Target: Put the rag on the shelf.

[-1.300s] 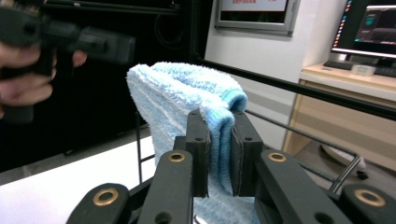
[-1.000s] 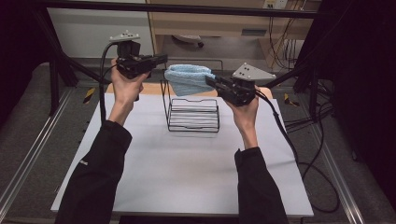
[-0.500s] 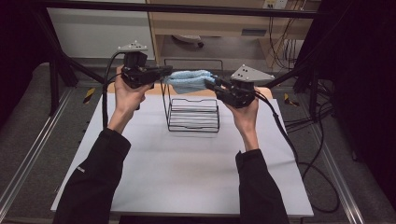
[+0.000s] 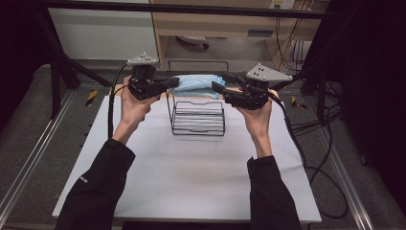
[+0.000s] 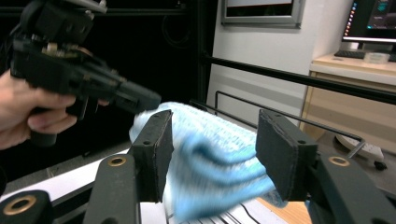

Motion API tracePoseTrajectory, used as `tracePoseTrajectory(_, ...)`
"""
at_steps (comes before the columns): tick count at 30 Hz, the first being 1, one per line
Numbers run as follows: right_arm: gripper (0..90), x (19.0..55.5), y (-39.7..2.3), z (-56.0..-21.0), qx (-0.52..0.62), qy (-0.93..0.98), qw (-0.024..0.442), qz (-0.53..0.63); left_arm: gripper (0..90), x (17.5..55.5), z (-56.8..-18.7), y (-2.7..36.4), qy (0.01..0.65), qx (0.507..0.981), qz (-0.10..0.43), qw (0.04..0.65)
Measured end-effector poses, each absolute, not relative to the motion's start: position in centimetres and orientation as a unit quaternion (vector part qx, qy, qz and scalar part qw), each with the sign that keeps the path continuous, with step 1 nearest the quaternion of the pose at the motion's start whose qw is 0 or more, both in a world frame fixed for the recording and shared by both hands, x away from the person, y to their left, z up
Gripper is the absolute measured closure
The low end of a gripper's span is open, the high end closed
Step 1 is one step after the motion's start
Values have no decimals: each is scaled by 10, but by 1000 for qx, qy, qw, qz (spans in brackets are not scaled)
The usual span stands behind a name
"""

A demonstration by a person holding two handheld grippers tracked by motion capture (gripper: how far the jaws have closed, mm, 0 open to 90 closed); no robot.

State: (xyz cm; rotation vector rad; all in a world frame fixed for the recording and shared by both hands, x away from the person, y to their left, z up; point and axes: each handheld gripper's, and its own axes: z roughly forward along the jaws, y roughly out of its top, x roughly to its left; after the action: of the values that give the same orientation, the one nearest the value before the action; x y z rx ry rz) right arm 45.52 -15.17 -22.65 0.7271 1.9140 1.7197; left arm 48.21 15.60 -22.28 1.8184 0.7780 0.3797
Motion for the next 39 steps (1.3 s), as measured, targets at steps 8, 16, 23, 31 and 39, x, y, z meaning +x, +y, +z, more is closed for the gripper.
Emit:
tracePoseTrajectory(8, 783, 456, -138, -225, 279, 733, 199, 587, 894, 476, -233, 157, 320, 764, 168, 535)
tracePoseTrajectory(16, 873, 463, -138, -248, 307, 752, 185, 552, 893, 468, -249, 155, 310, 773, 178, 524)
tracePoseTrajectory(23, 880, 469, -145, -266, 320, 751, 192, 545, 893, 472, -261, 149, 316, 772, 191, 517)
tracePoseTrajectory(31, 877, 473, -143, -279, 321, 742, 206, 552, 893, 482, -271, 144, 332, 766, 204, 511)
tracePoseTrajectory(39, 809, 468, -143, -278, 312, 737, 210, 562, 874, 476, -270, 151, 333, 759, 197, 523)
